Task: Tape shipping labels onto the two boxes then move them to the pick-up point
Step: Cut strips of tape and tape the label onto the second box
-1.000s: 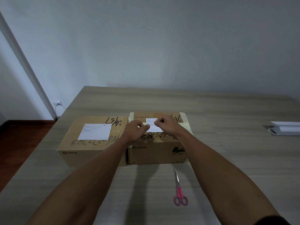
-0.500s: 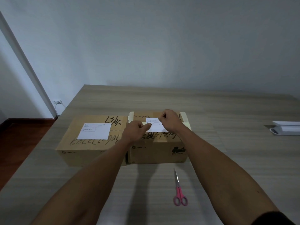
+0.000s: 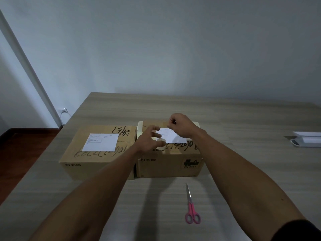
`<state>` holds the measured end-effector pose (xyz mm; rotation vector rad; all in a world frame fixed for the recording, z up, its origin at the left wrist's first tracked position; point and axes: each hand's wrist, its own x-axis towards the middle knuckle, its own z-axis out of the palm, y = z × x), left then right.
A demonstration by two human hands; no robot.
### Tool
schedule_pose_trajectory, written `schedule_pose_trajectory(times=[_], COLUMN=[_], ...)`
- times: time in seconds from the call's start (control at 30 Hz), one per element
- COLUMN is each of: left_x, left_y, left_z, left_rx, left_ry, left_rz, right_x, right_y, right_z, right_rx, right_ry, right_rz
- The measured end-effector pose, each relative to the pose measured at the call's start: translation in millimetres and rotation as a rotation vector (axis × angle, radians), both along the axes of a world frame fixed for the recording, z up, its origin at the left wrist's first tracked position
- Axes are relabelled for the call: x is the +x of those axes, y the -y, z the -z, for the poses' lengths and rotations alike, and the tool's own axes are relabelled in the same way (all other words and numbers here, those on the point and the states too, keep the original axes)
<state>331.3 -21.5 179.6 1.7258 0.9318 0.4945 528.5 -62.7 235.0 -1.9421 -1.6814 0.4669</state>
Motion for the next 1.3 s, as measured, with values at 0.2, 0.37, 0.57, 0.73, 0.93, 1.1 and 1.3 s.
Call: schedule_pose_trajectory(times=[0.2,0.37,0.57,0.73,0.93,1.1,1.3], left_x=[8.7,12.5,18.2,22.5,22.5,22.1,19.5], left_y=[3.1,7.7,15.5,12.9,7.4,10.4,7.0], left_z=[-14.2,-11.2,-5.5,-11.0,-7.7,-12.1,-10.7], left_rx=[-0.111,-0.19,-0.185,-0.194,-0.215,-0.246,-0.279], left_ry=[-0.019,0.009,0.112,0.114,0.129,0.154,0.168], left_rz=[0.085,0.11,0.091,0.057,0.045,0.03,0.0], right_x=[-2.8,-3.3,0.7,10.1,15.4,9.6,-0.9], right_y=[-10.9,-18.4,-18.5,-13.2,-7.0,-4.5,-2.2], right_z=[-10.7,-22.8,-29.1,-16.1,-3.2,-1.8,0.5], right_rx=[-0.092,-0.093,-0.077,-0.019,-0.015,0.024,0.099], right_ry=[0.212,0.296,0.269,0.128,-0.117,-0.141,-0.045], right_rz=[-0.151,-0.188,-0.211,-0.137,-0.107,-0.079,-0.073])
